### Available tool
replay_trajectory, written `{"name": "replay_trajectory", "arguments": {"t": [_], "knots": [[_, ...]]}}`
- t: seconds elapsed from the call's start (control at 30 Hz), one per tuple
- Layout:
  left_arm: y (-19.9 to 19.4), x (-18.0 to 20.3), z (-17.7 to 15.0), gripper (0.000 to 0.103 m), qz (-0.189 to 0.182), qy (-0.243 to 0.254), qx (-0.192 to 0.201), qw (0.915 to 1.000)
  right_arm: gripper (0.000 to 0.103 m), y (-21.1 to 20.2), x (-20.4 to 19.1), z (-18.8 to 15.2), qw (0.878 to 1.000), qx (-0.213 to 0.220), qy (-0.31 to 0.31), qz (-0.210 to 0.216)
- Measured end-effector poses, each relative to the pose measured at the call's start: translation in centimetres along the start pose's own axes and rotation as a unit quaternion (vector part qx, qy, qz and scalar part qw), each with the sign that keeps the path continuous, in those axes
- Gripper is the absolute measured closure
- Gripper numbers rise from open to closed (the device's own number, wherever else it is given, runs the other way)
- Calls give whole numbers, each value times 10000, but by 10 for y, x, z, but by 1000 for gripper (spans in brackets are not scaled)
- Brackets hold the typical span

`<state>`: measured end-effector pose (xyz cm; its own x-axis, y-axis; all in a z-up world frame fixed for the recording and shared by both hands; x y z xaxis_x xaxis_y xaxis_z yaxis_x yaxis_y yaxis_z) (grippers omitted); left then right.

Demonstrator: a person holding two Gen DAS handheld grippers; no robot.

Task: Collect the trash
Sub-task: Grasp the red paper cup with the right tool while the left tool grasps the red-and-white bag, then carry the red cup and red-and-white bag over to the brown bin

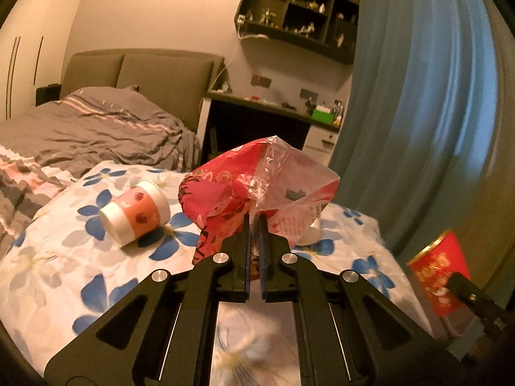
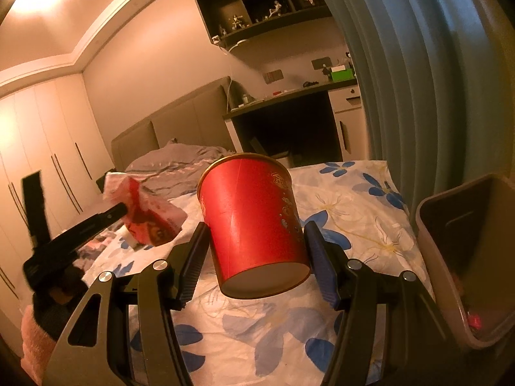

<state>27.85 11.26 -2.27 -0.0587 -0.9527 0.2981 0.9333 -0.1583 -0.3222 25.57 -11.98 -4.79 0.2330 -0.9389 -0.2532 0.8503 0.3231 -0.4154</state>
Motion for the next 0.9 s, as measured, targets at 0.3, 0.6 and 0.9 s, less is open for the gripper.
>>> {"name": "replay_trajectory", "arguments": {"t": [0.3,0.6,0.9], "knots": [[-37,27,-8,100,-146,138,153,9997,44,-32,-1,-2,9999,148,15,35],[-46,55,-17,100,-408,233,122,9988,44,-61,11,0,9995,314,41,-58],[-40,85,-23,100,-658,366,56,9971,44,-79,22,0,9987,441,154,-211]]}}
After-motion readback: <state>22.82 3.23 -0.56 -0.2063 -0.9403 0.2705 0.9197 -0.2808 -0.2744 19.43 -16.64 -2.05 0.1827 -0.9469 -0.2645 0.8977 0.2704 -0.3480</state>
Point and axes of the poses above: each gripper's, at about its wrist camera, not at the fingertips, and y roughly the way its jaws point, x to its right, z to its top, the point moved 10 cm from there along y, roughly the way its jaws point, and after that the axes turned 9 degrees about -z, right-handed, at the moved point
